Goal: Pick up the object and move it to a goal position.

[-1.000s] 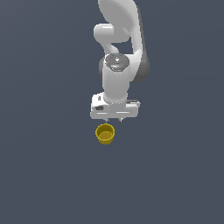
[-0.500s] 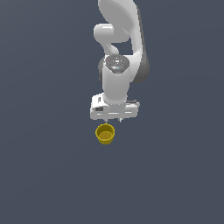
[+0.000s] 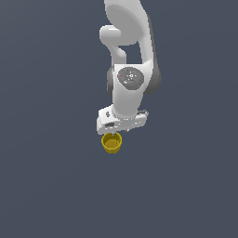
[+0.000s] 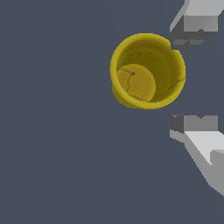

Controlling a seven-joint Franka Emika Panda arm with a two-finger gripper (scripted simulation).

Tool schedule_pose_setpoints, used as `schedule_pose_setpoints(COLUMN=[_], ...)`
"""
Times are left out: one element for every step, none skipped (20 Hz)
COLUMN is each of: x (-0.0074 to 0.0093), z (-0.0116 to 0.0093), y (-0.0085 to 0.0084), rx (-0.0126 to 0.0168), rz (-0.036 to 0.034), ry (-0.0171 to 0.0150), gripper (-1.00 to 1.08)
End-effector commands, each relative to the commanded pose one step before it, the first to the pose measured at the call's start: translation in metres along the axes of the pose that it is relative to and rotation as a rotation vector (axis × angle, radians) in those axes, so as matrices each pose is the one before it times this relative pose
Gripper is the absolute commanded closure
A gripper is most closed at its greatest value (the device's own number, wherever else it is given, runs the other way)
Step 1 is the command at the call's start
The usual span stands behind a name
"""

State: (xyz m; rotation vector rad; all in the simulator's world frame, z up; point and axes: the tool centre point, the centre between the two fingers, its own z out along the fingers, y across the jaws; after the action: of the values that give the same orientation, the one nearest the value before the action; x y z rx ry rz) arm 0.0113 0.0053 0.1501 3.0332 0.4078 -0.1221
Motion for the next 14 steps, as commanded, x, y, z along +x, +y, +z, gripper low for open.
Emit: schedule_pose_setpoints(x=[0.00400, 0.00176, 0.00180, 0.00181, 0.00175, 0.00168, 0.00160, 0.00152, 0.00144, 0.00135, 0.00127, 0.00119, 0.00110, 0.00102], z=[0.00477, 0.00208, 0.00217, 0.00224, 0.00222, 0.00219, 0.00215, 0.00212, 0.00208, 0.00205, 0.00201, 0.00197, 0.00193, 0.00188], y=[0.00168, 0.00099, 0.00113, 0.00127, 0.00137, 0.00145, 0.00153, 0.00160, 0.00166, 0.00172, 0.00177, 0.00181, 0.00185, 0.00188], rx=[-0.01985, -0.00896, -0.00936, -0.00963, -0.00954, -0.00937, -0.00919, -0.00900, -0.00879, -0.00856, -0.00832, -0.00807, -0.00780, -0.00751], rz=[-0.07172, -0.03233, -0.03395, -0.03520, -0.03513, -0.03487, -0.03461, -0.03434, -0.03408, -0.03381, -0.03354, -0.03326, -0.03298, -0.03270], ry=[-0.02881, -0.01345, -0.01448, -0.01542, -0.01581, -0.01612, -0.01643, -0.01674, -0.01705, -0.01736, -0.01766, -0.01796, -0.01826, -0.01855], gripper=[-0.20, -0.20, -0.20, -0.20, -0.20, -0.20, -0.20, -0.20, -0.20, -0.20, -0.20, -0.20, -0.20, -0.20])
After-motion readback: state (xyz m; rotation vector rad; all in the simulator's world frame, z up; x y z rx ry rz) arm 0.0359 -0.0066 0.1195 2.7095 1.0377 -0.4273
